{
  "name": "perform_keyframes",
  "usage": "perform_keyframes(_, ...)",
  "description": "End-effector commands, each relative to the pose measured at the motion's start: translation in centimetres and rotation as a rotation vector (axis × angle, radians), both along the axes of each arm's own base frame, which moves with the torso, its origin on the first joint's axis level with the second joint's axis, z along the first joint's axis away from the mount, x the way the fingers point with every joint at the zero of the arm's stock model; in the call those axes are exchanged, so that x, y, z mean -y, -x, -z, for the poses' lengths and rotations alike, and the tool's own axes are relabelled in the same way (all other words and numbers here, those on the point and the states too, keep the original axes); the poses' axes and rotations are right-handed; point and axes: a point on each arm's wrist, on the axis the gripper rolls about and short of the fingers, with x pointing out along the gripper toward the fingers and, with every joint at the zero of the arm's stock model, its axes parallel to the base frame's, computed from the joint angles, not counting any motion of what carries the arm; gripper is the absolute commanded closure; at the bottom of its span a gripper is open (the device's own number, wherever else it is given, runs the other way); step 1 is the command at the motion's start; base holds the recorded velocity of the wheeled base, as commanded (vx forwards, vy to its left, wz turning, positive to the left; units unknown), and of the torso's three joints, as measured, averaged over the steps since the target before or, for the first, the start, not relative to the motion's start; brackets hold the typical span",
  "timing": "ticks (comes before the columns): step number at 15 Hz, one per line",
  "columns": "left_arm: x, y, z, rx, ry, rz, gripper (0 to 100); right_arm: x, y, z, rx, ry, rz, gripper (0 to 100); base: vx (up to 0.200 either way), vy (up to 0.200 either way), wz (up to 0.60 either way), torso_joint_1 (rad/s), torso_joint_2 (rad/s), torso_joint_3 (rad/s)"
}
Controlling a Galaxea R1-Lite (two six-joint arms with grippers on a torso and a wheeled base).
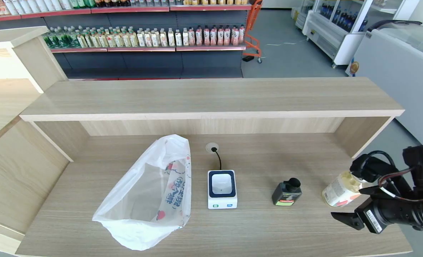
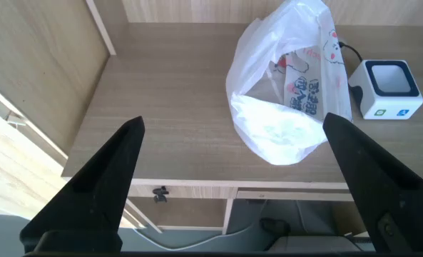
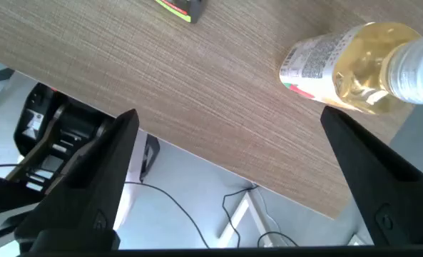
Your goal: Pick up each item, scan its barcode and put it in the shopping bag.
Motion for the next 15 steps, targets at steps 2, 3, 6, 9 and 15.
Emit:
perform_keyframes(2, 0.0, 0.0, 0.0, 0.0, 0.0, -0.001, 0, -1.9, -3.5, 4.6, -0.119, 0.061, -0.104, 0, 0.0, 0.0, 0.0, 0.0, 0.0, 0.0)
perform_keyframes(3, 0.0, 0.0, 0.0, 0.0, 0.0, -0.001, 0, -2.4, -3.9, 5.0, -0.093, 0.062, -0.125, 0, 0.0, 0.0, 0.0, 0.0, 0.0, 0.0)
perform_keyframes(6, 0.0, 0.0, 0.0, 0.0, 0.0, -0.001, 0, -3.0, -5.5, 6.2, -0.021, 0.133, -0.22, 0, 0.0, 0.0, 0.0, 0.0, 0.0, 0.0)
perform_keyframes(9, 0.0, 0.0, 0.0, 0.0, 0.0, -0.001, 0, -3.4, -7.5, 8.0, 0.014, 0.149, -0.243, 0, 0.0, 0.0, 0.0, 0.0, 0.0, 0.0)
perform_keyframes(15, 0.0, 0.0, 0.0, 0.0, 0.0, -0.001, 0, -4.9, -11.3, 9.6, 0.079, 0.039, -0.346, 0, 0.0, 0.0, 0.0, 0.0, 0.0, 0.0)
